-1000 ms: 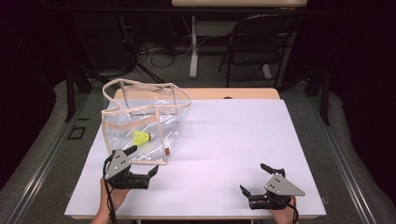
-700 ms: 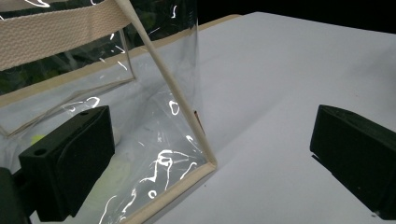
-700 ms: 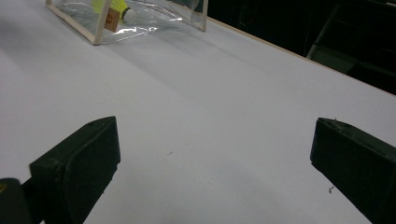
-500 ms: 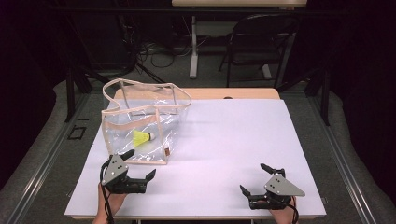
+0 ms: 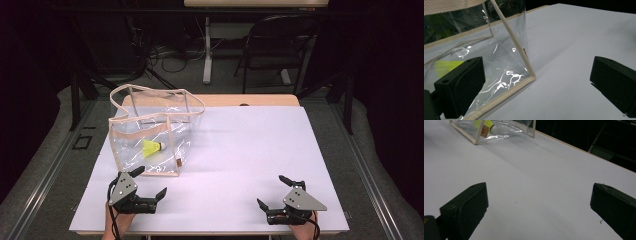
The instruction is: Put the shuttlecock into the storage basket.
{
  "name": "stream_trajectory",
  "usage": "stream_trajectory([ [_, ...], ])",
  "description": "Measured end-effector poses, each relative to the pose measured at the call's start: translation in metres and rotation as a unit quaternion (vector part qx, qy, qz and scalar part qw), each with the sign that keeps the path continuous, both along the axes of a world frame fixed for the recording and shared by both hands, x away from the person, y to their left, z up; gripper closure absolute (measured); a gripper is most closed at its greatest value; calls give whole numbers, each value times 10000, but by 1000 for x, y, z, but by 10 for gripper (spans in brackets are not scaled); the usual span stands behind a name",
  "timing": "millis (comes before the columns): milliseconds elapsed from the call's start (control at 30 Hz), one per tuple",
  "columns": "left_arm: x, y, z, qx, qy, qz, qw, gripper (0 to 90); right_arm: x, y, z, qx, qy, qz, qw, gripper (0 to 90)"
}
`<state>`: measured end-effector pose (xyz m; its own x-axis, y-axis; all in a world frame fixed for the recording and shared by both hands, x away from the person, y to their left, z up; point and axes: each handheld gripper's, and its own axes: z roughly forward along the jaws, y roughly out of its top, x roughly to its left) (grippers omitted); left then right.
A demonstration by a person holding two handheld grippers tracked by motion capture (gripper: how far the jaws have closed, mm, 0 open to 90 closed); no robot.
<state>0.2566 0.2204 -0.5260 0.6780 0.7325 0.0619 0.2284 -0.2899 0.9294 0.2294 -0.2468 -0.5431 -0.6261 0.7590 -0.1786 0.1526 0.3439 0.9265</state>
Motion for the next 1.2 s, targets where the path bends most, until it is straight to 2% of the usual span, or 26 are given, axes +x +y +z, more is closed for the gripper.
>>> stream_trajectory([
  [267, -4, 0, -8, -33, 17, -34, 10000, 0, -1, 0, 1, -1, 1, 5, 10000, 10],
  [500, -7, 1, -16, -80, -79, -81, 9999, 0, -1, 0, 0, 8, 7, 23, 10000, 10],
  [633, -9, 4, -20, -184, -142, -88, 9997, 0, -1, 0, 0, 14, 1, 31, 10000, 10],
  [767, -9, 4, -28, -176, -94, -122, 9997, 0, -1, 1, 0, 15, -6, 53, 10000, 10],
  [1200, -9, 4, -30, -151, -76, -141, 9998, 0, -4, 1, -1, -12, 9, 75, 10000, 10],
])
